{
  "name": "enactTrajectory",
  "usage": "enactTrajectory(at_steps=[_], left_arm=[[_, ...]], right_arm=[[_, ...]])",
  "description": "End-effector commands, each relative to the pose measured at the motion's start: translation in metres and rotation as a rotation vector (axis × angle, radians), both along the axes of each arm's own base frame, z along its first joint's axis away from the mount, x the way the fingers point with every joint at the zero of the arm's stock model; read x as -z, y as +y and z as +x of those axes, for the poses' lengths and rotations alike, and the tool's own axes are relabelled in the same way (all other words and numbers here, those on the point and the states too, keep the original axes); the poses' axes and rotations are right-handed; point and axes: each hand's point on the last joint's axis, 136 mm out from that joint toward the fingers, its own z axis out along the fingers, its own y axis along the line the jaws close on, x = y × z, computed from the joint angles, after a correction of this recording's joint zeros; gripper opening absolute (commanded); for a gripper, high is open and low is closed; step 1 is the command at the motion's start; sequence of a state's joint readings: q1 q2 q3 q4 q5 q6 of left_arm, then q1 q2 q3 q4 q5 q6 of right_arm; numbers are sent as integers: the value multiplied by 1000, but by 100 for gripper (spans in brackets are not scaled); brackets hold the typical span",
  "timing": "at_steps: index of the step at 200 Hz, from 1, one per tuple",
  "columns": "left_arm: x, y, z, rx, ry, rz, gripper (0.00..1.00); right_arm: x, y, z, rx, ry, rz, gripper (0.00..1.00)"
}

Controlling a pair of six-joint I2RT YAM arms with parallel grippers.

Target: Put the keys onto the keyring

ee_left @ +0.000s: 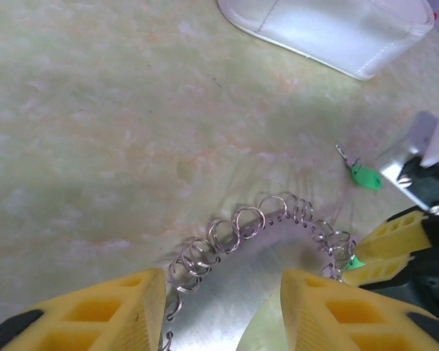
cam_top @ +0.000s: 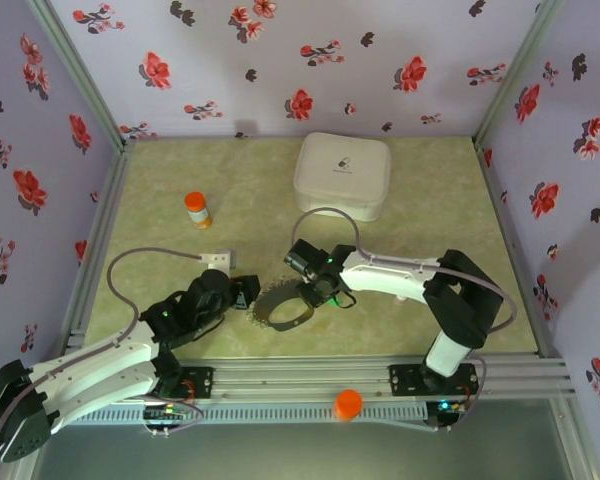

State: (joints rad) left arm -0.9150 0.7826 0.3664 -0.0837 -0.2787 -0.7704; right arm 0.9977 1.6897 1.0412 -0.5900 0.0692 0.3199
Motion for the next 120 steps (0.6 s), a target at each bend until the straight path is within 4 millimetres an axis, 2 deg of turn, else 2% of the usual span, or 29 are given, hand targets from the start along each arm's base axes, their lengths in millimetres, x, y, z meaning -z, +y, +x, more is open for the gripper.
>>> enactTrajectory(at_steps=[1, 52, 120], left_arm=[[2, 2, 6, -16, -30, 9, 45], [3, -2, 6, -5, -27, 5, 45], [6, -5, 7, -3, -23, 0, 44]], right_arm=[[1, -5, 0, -19, -4, -71, 33], [9, -1, -1, -35, 8, -109, 33], [9, -13, 4, -29, -20, -176, 30]])
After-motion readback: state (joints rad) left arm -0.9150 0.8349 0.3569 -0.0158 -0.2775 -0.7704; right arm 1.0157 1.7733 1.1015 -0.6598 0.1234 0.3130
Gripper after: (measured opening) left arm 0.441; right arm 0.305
